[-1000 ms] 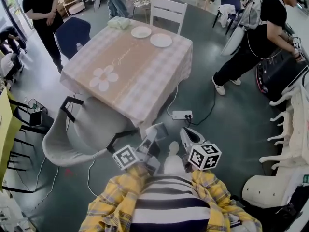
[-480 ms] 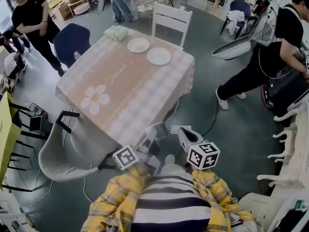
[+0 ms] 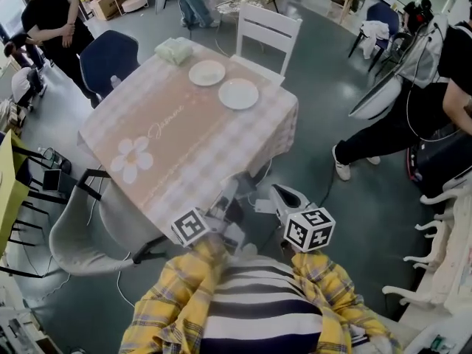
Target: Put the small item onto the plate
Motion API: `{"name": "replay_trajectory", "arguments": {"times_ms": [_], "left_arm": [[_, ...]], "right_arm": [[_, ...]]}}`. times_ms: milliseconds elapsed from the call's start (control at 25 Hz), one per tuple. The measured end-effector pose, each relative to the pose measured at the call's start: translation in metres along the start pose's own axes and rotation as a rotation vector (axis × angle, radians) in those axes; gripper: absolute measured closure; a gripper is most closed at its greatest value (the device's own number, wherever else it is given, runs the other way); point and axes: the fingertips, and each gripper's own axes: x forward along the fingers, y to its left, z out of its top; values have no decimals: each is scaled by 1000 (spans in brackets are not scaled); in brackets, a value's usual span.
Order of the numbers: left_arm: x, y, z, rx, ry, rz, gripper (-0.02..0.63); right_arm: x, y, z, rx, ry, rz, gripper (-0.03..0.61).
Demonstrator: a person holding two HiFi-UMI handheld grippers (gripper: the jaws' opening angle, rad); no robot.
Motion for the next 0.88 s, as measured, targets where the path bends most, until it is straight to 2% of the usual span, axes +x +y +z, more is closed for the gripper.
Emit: {"name": "replay_trajectory", "arguments": {"times_ms": [160, 320, 680, 880], "left_arm": [[13, 9, 17, 16, -24, 31, 541], [37, 11, 44, 7, -52, 21, 541], [116, 35, 98, -69, -66, -13, 541], [145, 56, 116, -78, -69, 25, 541]], "right_arm": [[23, -10, 12, 3, -1, 11, 581], [51, -15, 30, -24, 13, 24, 581], [113, -49, 76, -86, 58, -9, 581], [148, -65, 92, -89, 82, -14, 581]]}}
